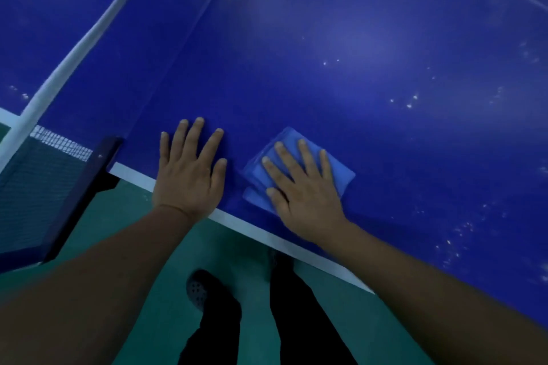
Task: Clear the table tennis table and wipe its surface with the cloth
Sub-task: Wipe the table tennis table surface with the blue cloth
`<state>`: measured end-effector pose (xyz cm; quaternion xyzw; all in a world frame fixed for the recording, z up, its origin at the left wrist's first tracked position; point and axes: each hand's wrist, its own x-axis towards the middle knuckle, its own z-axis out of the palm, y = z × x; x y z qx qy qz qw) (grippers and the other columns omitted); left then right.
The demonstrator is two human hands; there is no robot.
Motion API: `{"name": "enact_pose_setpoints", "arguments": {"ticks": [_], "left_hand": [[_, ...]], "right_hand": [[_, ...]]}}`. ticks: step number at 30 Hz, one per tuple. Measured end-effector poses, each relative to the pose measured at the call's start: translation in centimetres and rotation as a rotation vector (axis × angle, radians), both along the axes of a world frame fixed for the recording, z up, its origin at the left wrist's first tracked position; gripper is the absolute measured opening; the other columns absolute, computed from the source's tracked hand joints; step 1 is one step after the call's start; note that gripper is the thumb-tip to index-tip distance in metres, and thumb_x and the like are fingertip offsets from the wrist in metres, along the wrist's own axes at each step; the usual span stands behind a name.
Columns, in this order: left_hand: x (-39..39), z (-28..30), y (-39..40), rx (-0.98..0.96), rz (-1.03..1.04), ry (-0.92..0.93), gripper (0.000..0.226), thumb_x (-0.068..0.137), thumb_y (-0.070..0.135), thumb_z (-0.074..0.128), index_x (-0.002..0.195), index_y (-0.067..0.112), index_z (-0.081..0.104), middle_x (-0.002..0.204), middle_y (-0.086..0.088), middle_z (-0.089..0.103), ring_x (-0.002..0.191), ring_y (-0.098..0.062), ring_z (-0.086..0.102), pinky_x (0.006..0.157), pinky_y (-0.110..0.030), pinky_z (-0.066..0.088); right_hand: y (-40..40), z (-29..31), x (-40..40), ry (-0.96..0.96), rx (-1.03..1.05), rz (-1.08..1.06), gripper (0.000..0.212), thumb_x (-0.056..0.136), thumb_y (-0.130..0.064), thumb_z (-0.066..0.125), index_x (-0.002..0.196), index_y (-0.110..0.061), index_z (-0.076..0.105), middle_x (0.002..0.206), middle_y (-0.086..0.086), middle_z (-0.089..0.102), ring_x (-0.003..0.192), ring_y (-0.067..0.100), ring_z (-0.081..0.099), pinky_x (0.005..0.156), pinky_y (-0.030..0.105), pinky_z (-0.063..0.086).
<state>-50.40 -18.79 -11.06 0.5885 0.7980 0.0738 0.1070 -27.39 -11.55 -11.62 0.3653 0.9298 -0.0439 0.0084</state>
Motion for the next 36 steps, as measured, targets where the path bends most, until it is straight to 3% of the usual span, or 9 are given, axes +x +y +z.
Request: {"name": "enact_pose_setpoints", "arguments": {"ticks": [8,10,14,16,19,22,24,30,36], "left_hand": [[-0.2,0.3,0.5,-0.035,0.013,-0.008,0.062,0.1,0.049,0.024,0.155,0.023,0.03,0.163,-0.011,0.018,0.153,-0.028,0.003,0.123,-0.05,-0.002],[-0.3,0.3,0.5,-0.043,0.007,-0.01,0.062,0.1,0.049,0.023,0.155,0.023,0.028,0.164,-0.01,0.016,0.153,-0.028,0.001,0.122,-0.051,-0.002],[-0.3,0.3,0.3,-0.024,0.007,-0.037,0.062,0.099,0.049,0.023,0.156,0.024,0.026,0.164,-0.01,0.014,0.153,-0.027,-0.002,0.122,-0.05,-0.004],[-0.3,0.2,0.4,-0.018,0.003,-0.044,0.062,0.099,0.049,0.022,0.156,0.024,0.025,0.165,-0.01,0.013,0.153,-0.027,-0.003,0.122,-0.05,-0.005],[-0.3,0.2,0.4,-0.018,0.004,-0.042,0.063,0.099,0.05,0.021,0.156,0.025,0.024,0.165,-0.009,0.011,0.153,-0.026,-0.004,0.122,-0.05,-0.006],[-0.1,0.2,0.3,-0.018,0.0,-0.053,0.063,0.098,0.051,0.021,0.156,0.024,0.025,0.165,-0.01,0.011,0.153,-0.026,-0.004,0.122,-0.05,-0.006],[-0.2,0.3,0.4,-0.021,0.002,-0.056,0.064,0.098,0.05,0.02,0.156,0.024,0.025,0.165,-0.01,0.011,0.153,-0.027,-0.004,0.122,-0.05,-0.006],[-0.1,0.4,0.2,-0.017,0.004,-0.05,0.064,0.098,0.05,0.021,0.156,0.023,0.026,0.165,-0.011,0.012,0.153,-0.027,-0.003,0.122,-0.048,-0.007],[0.0,0.4,0.3,-0.016,0.014,-0.048,0.063,0.098,0.05,0.021,0.155,0.023,0.027,0.164,-0.011,0.013,0.153,-0.028,-0.001,0.122,-0.049,-0.006]], "right_hand": [[10.7,1.3,8.3,0.013,-0.066,-0.963,0.059,0.103,-0.05,0.016,0.159,-0.03,0.016,0.167,-0.001,0.007,0.153,0.033,0.003,0.119,0.062,0.007],[7.6,1.1,4.6,0.032,0.004,-0.933,0.058,0.103,-0.047,0.022,0.157,-0.028,0.026,0.166,0.002,0.018,0.151,0.036,0.013,0.118,0.064,0.011],[-2.2,0.2,2.0,-0.009,0.01,-0.191,0.054,0.101,-0.048,0.034,0.152,-0.028,0.038,0.161,0.005,0.031,0.15,0.038,0.021,0.118,0.063,0.013],[-0.9,0.1,5.5,-0.037,-0.008,-0.076,0.054,0.1,-0.047,0.034,0.151,-0.029,0.036,0.159,0.006,0.035,0.148,0.039,0.025,0.116,0.065,0.018],[3.8,0.3,11.4,-0.096,0.062,-0.545,0.058,0.1,-0.048,0.024,0.154,-0.028,0.03,0.162,0.007,0.029,0.147,0.041,0.025,0.111,0.068,0.025],[4.7,1.1,11.4,0.025,-0.05,-1.046,0.058,0.103,-0.051,0.018,0.159,-0.033,0.017,0.167,-0.003,0.009,0.153,0.032,0.004,0.119,0.061,0.007],[1.6,0.9,7.7,0.017,-0.002,-0.994,0.058,0.102,-0.05,0.02,0.157,-0.031,0.024,0.166,-0.001,0.015,0.152,0.034,0.009,0.119,0.062,0.008],[-5.4,0.6,11.6,-0.051,-0.05,-0.17,0.052,0.102,-0.048,0.031,0.151,-0.03,0.036,0.161,0.003,0.031,0.149,0.038,0.021,0.117,0.062,0.015],[2.6,1.3,12.4,-0.003,-0.058,-1.02,0.065,0.098,-0.054,0.012,0.158,-0.032,0.022,0.167,-0.002,0.012,0.153,0.033,0.006,0.119,0.062,0.007]]}}
